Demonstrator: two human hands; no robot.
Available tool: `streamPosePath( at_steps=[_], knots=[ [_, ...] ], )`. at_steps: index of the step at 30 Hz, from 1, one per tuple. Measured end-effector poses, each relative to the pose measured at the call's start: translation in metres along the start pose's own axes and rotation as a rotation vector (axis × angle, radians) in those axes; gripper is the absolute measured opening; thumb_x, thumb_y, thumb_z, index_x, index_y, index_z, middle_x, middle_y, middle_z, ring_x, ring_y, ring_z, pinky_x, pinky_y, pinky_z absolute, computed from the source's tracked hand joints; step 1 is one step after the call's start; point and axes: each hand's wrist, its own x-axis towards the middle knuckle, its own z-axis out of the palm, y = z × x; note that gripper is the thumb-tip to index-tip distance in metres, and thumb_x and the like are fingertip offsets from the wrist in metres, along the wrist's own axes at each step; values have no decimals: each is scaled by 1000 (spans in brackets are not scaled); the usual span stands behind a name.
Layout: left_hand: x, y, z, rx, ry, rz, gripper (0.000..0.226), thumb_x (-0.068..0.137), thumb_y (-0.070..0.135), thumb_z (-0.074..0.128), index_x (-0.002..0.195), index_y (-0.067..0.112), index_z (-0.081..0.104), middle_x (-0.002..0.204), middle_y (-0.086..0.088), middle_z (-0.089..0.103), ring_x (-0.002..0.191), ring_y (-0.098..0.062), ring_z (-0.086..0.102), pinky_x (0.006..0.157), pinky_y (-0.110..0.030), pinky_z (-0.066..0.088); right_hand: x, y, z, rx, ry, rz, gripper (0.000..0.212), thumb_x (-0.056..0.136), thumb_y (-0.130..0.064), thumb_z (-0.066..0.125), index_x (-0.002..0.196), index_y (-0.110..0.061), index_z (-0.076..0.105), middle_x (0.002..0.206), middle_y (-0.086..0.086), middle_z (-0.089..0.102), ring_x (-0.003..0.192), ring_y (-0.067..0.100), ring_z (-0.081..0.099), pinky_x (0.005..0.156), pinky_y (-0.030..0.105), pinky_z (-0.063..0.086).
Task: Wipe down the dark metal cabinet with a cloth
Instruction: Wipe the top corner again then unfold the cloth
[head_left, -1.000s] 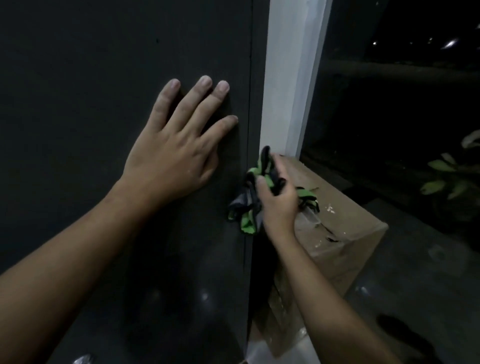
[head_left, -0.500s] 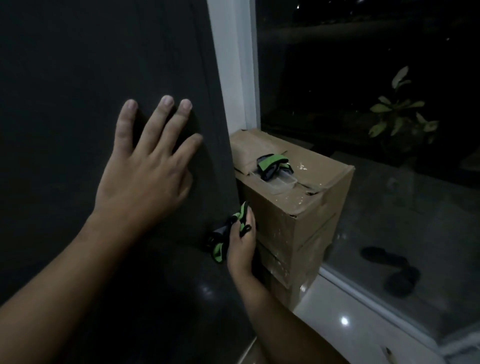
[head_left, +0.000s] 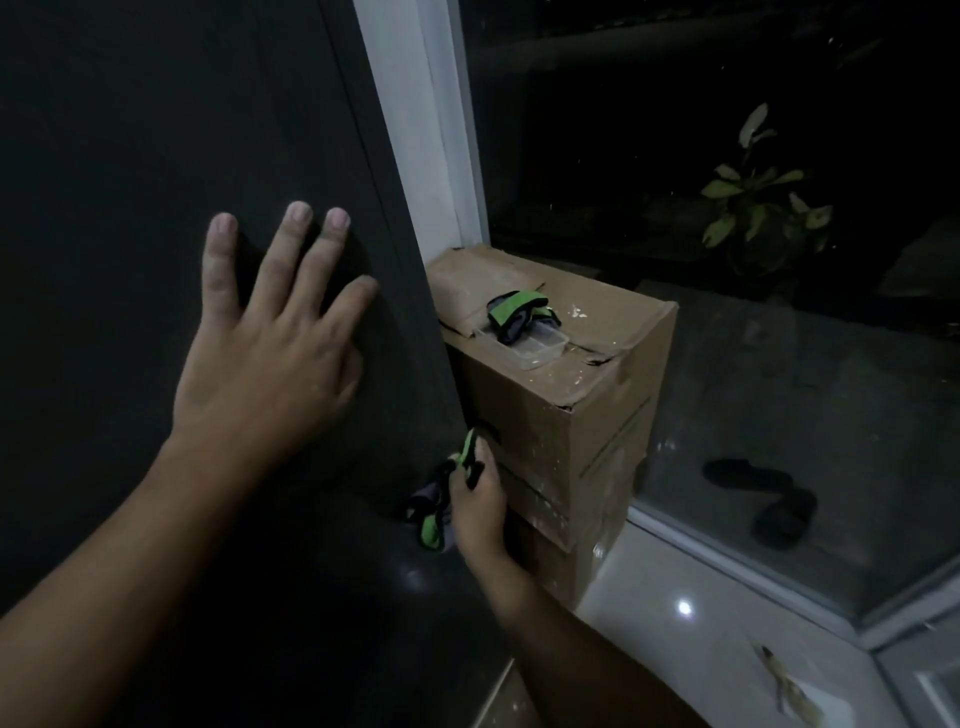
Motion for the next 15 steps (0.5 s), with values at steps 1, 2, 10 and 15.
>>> streamPosePath(
  at_steps=[1, 2, 10, 15],
  knots=[
    [-2, 2, 3, 5, -6, 20, 60, 95, 43, 25, 145, 17, 44, 164, -17, 8, 152, -35, -1, 115, -60, -16, -4, 12, 1, -61, 22, 25, 56, 99, -12, 56, 153, -14, 38, 155, -1, 41, 143, 14, 38, 115, 23, 28],
    [-4, 5, 6, 9, -16, 41, 60, 95, 43, 26, 145, 16, 44, 164, -18, 9, 152, -35, 0, 115, -60, -16, -6, 24, 0, -97, 17, 70, 56, 100, -12, 56, 153, -12, 37, 154, 1, 41, 142, 17, 39, 115, 23, 29],
    [-12, 16, 18, -20, -58, 84, 62, 93, 45, 29, 144, 16, 48, 163, -18, 11, 152, -36, 2, 116, -59, -16, -2, 113, -30, 123, -55, 380, 40, 101, -12, 51, 140, -19, 55, 140, 2, 58, 126, 22, 57, 110, 49, 44],
    [-16, 25, 26, -16, -89, 71, 63, 92, 46, 29, 146, 19, 45, 165, -17, 3, 152, -34, -6, 115, -60, -18, 7, 102, -33, 302, 20, 345, 43, 103, -12, 49, 145, -18, 51, 144, -5, 54, 132, 15, 52, 114, 42, 40]
  ],
)
